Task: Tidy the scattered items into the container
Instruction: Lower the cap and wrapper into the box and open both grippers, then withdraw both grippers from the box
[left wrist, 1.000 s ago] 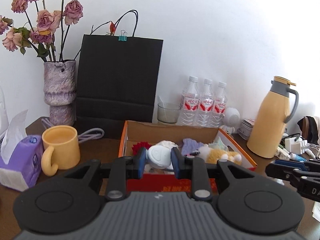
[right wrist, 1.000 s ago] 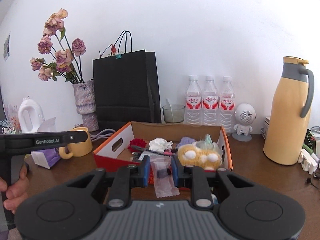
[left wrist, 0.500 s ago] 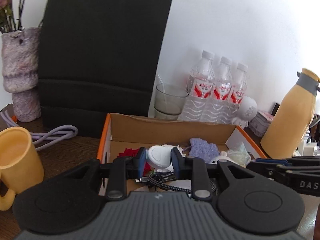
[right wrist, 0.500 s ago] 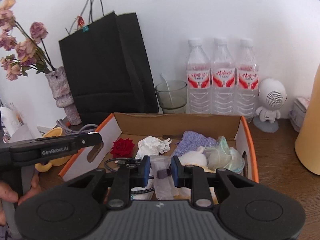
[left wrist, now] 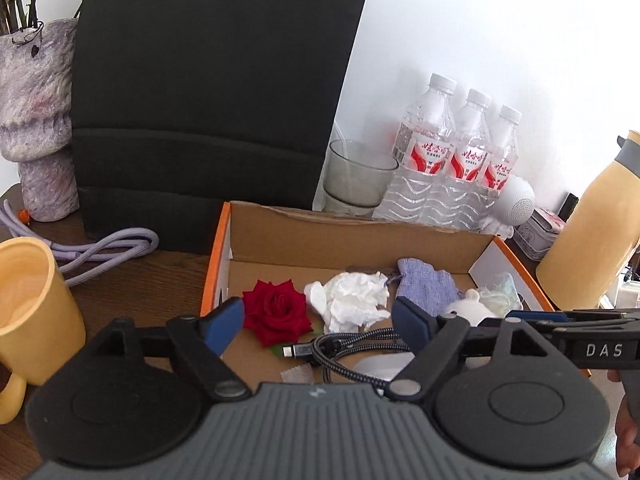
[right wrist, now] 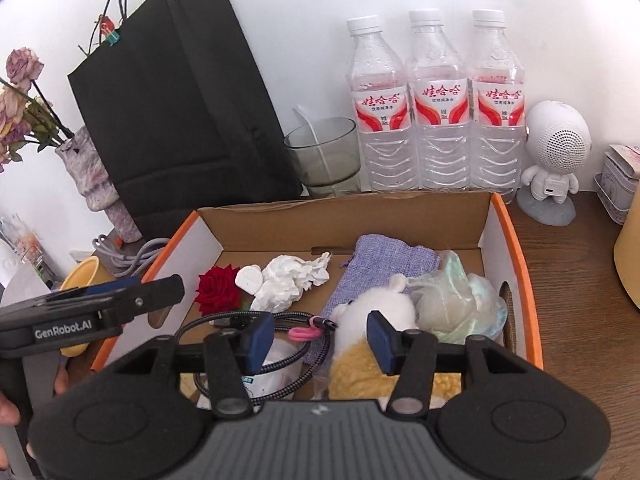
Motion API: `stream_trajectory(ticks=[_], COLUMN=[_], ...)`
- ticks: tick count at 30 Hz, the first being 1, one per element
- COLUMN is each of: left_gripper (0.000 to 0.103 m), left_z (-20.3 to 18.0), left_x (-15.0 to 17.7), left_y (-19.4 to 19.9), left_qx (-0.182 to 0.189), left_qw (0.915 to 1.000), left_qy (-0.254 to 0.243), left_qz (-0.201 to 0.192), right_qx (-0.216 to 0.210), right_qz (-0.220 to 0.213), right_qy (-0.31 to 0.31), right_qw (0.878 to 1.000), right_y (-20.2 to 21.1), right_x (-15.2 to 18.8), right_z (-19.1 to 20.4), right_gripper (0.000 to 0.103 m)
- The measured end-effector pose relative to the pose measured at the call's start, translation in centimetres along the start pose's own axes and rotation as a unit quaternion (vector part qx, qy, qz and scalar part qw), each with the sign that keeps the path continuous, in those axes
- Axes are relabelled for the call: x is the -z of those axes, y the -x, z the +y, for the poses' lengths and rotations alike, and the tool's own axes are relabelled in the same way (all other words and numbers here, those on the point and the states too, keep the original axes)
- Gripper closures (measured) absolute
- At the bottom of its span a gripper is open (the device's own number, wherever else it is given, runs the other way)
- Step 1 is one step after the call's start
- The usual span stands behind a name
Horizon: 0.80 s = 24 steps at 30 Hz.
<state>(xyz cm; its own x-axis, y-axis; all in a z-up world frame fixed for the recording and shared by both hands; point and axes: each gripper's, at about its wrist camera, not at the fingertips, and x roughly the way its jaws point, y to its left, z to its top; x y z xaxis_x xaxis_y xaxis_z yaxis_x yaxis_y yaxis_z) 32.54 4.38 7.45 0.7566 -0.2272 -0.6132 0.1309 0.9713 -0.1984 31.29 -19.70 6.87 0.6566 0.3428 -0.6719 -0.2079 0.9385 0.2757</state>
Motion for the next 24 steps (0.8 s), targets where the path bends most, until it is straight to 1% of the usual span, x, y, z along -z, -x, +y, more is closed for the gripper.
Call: stream_trajectory(ticks=[2, 5, 6, 7, 9, 11, 15, 16, 17, 20, 21, 22, 24], left_gripper=[0.015, 0.009, 0.002, 0.001, 0.001, 0.0, 0.0, 0.0, 0.0, 0.0, 0.0, 0.0, 0.0], left_z=[-0.5, -0.9, -1.1, -1.2, -1.6, -2.1, -3.1, -3.2, -3.4, -4.4, -4.9, -5.4, -6.1], left_x=[0.0, -0.1, -0.1, 0.1, 0.3, 0.5, 1.2, 1.5, 1.9, 3.0, 3.5, 3.9, 4.8], left_y=[0.2, 1.1, 1.5, 2.0, 2.5, 2.7, 3.2, 3.6, 4.1, 5.6, 6.2, 6.9, 8.7], left_qx=[-0.001, -0.011, -0.012, -0.014, -0.021, -0.029, -0.078, -0.088, -0.092, -0.107, -0.113, -0.118, -0.121], left_qw=[0.9999, 0.9995, 0.9994, 0.9993, 0.9985, 0.9973, 0.9914, 0.9899, 0.9891, 0.9875, 0.9873, 0.9875, 0.9901], left_qy=[0.002, 0.011, 0.013, 0.013, 0.009, 0.002, -0.01, -0.012, -0.015, -0.023, -0.028, -0.033, -0.033], left_qz=[0.015, 0.029, 0.03, 0.032, 0.051, 0.067, 0.104, 0.11, 0.114, 0.113, 0.108, 0.099, 0.063], right_qx=[0.014, 0.021, 0.025, 0.032, 0.045, 0.064, 0.096, 0.1, 0.102, 0.111, 0.107, 0.099, 0.081], right_qz=[-0.002, -0.01, -0.011, -0.012, -0.004, 0.014, 0.045, 0.05, 0.054, 0.058, 0.054, 0.048, 0.018], right_qy=[-0.018, -0.022, -0.024, -0.025, -0.023, -0.018, 0.013, 0.017, 0.022, 0.039, 0.04, 0.038, 0.041], right_qw=[1.0, 0.999, 0.999, 0.999, 0.999, 0.998, 0.994, 0.994, 0.993, 0.991, 0.992, 0.993, 0.996], right_y=[1.1, 2.8, 3.3, 3.8, 4.6, 5.0, 6.0, 6.3, 6.6, 7.6, 8.0, 8.5, 9.8], right_x=[0.0, 0.2, 0.2, 0.2, 0.3, 0.5, 1.2, 1.4, 1.7, 2.7, 3.0, 3.3, 4.2], right_z=[-0.5, -0.9, -1.1, -1.3, -1.6, -1.7, -0.6, -0.3, 0.0, 1.4, 1.8, 2.1, 2.8], right_gripper=[0.038, 0.035, 0.032, 0.026, 0.024, 0.024, 0.023, 0.021, 0.021, 0.021, 0.021, 0.021, 0.021])
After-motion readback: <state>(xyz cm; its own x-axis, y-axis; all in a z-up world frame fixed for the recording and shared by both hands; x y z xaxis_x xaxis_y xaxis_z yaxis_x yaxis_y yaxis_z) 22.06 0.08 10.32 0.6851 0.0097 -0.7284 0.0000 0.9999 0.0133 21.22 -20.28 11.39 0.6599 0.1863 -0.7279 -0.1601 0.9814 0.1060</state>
